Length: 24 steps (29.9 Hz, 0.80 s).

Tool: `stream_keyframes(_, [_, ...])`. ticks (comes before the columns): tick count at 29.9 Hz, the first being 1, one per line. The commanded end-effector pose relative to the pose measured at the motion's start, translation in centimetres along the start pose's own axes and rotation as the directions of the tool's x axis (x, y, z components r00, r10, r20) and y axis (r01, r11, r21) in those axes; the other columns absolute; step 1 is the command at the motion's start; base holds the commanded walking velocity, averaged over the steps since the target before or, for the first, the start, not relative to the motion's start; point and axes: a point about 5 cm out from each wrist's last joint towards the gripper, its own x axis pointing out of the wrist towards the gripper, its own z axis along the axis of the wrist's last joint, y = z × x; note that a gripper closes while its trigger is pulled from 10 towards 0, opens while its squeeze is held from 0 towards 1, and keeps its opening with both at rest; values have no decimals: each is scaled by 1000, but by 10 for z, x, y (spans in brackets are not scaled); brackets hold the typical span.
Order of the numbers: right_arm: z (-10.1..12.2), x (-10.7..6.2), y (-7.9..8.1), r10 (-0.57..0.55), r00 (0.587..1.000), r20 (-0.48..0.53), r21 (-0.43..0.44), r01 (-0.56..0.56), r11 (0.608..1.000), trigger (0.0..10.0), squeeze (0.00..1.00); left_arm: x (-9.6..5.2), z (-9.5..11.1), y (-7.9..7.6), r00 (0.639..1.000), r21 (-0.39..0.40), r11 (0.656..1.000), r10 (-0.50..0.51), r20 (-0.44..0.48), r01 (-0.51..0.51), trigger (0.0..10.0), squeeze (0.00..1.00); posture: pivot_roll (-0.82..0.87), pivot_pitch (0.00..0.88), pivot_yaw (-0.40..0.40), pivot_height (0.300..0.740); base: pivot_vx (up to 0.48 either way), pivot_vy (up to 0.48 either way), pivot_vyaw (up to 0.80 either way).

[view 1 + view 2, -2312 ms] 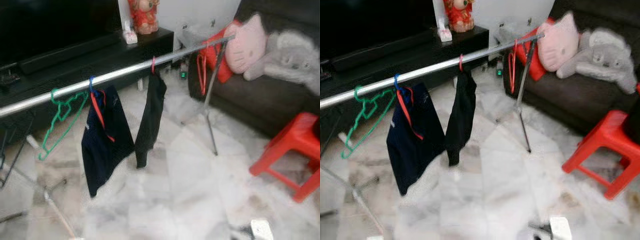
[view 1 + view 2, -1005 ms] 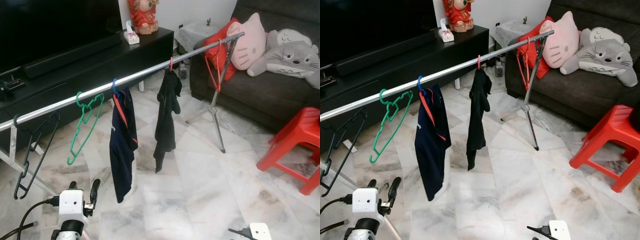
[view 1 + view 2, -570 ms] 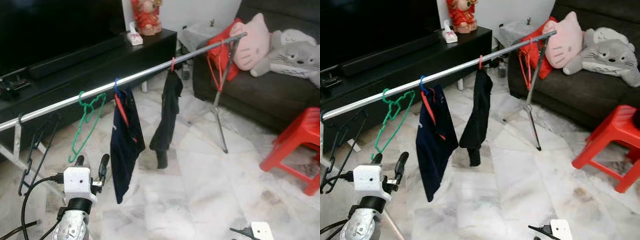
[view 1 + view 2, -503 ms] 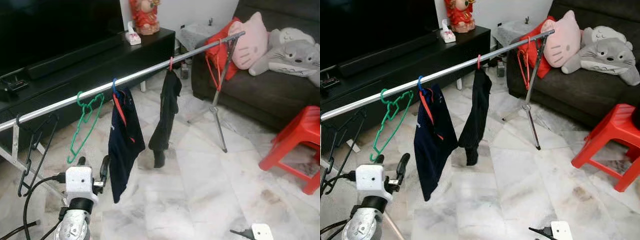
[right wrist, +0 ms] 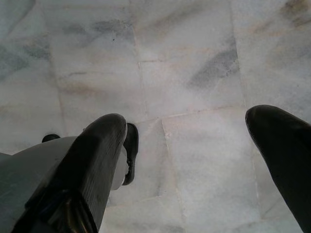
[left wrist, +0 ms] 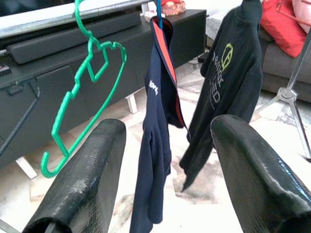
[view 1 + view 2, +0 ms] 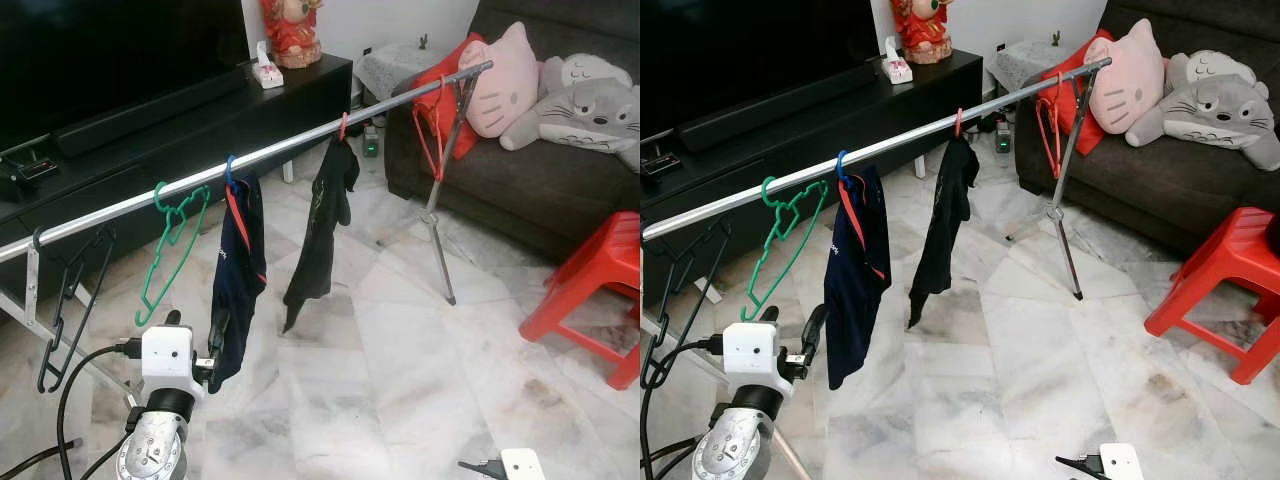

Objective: Hang hanger

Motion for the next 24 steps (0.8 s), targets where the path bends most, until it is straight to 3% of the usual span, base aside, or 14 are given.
stream_keyframes(1, [1, 0, 1, 2, 1000, -3, 3, -2, 1000, 10000, 0, 0, -2, -1, 1000, -2, 1000, -9, -4, 9, 10000, 0, -98, 0, 47, 740, 0, 0, 0])
stream_keyframes(9, [2, 1, 0, -10, 1000, 2, 11, 10, 1000, 10000, 0, 1, -5, -3, 1000, -2, 1000, -24, -9, 24, 10000, 0, -93, 0, 45, 740, 0, 0, 0])
stream_keyframes(24, [3, 1, 0, 2, 1000, -5, -3, -2, 1000, 10000, 0, 2, -6, -5, 1000, -13, 1000, -27, -5, 27, 10000, 0, -90, 0, 44, 740, 275, 0, 0])
